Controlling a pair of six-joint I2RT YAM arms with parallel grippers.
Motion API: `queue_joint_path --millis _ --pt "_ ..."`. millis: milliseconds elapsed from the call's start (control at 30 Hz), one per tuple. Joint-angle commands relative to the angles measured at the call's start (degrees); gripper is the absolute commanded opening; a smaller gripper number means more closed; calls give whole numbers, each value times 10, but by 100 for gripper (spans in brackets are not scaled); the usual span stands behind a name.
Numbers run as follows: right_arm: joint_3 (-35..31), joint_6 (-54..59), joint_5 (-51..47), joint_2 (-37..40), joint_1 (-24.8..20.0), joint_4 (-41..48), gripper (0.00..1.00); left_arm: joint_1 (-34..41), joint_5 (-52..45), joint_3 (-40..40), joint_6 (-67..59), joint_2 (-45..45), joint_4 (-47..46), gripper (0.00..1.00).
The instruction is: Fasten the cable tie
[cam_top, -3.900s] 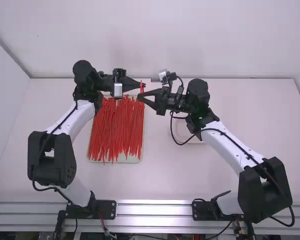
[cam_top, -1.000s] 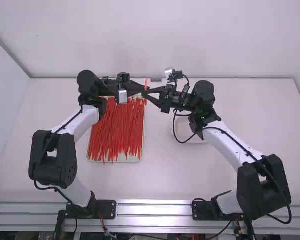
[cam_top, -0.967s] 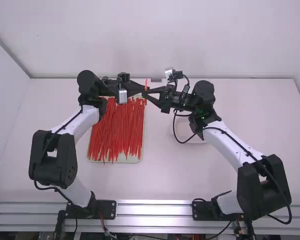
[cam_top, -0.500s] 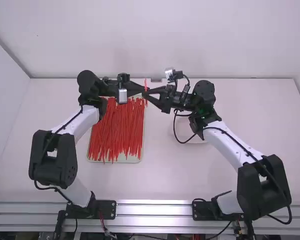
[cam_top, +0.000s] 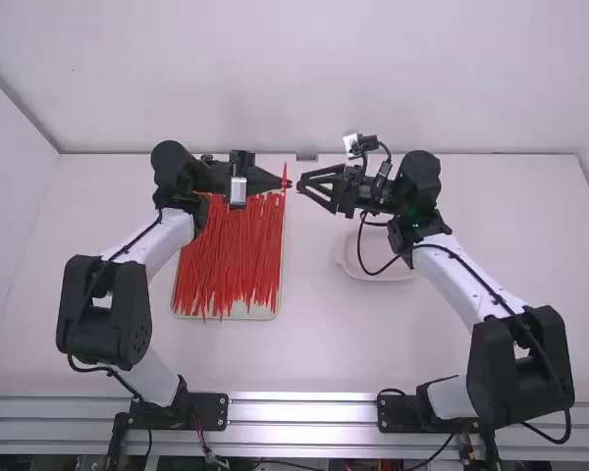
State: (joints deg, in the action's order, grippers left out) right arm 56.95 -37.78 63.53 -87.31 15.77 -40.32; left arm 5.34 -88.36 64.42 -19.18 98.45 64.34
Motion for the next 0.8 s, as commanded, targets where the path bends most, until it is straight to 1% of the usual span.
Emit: queue_joint_path --millis 0,200,300,467,533,667,767 --pt "15 1 3 6 1 -3 44 3 -14 -2 19 -5 1 2" --pt "15 -16 4 6 1 -30 55 8 -14 -8 18 -5 -4 2" --pt "15 -34 5 6 1 -45 58 12 -14 -10 18 -5 -4 2" --pt "15 -34 -6 6 17 -50 58 26 -12 -10 5 -5 -3 2" --pt "15 -47 -4 6 23 -70 58 31 -12 -10 -1 -5 -4 2" --pt "15 -60 -3 6 23 -89 58 32 -12 -10 -1 -5 -2 2" --pt "15 -62 -5 6 22 -87 55 30 -12 -10 -1 -5 -2 2"
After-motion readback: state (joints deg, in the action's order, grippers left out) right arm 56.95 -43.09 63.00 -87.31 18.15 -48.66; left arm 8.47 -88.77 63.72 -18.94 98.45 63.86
